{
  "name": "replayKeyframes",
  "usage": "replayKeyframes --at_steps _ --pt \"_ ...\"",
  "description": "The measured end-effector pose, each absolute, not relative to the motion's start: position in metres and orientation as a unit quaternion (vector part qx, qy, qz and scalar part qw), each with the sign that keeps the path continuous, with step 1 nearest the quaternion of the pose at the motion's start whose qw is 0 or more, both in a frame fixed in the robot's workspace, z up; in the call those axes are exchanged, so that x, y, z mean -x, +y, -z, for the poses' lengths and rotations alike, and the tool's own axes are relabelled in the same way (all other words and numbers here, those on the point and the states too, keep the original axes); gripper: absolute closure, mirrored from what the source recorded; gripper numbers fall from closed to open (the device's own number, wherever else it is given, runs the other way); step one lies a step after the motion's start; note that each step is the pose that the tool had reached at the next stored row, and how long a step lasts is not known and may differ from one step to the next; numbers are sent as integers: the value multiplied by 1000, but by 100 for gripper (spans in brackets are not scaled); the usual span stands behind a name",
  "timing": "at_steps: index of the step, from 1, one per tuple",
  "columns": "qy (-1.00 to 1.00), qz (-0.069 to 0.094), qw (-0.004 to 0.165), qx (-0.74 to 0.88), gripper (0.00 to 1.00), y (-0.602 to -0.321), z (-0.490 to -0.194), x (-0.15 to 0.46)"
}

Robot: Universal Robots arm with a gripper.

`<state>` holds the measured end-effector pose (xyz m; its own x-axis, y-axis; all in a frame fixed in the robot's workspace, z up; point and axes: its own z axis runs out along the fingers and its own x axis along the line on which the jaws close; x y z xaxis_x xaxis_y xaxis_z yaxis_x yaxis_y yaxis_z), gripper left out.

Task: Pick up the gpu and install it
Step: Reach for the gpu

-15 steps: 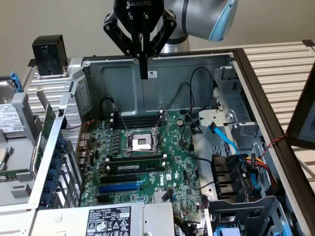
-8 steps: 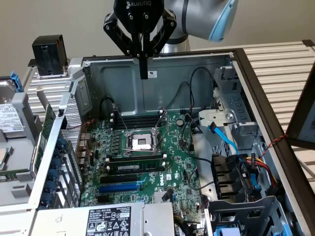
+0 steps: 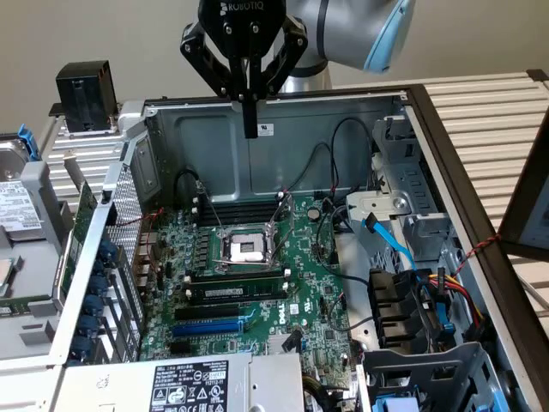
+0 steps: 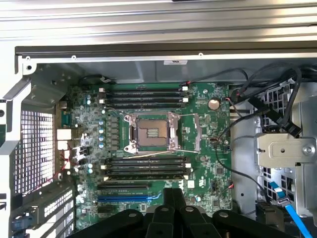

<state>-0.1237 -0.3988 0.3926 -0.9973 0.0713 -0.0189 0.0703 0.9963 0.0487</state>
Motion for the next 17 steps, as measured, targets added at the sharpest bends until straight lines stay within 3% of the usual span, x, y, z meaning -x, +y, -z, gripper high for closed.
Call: replayKeyframes --at_steps 17 --pt "999 -24 10 -35 89 -399 -392 200"
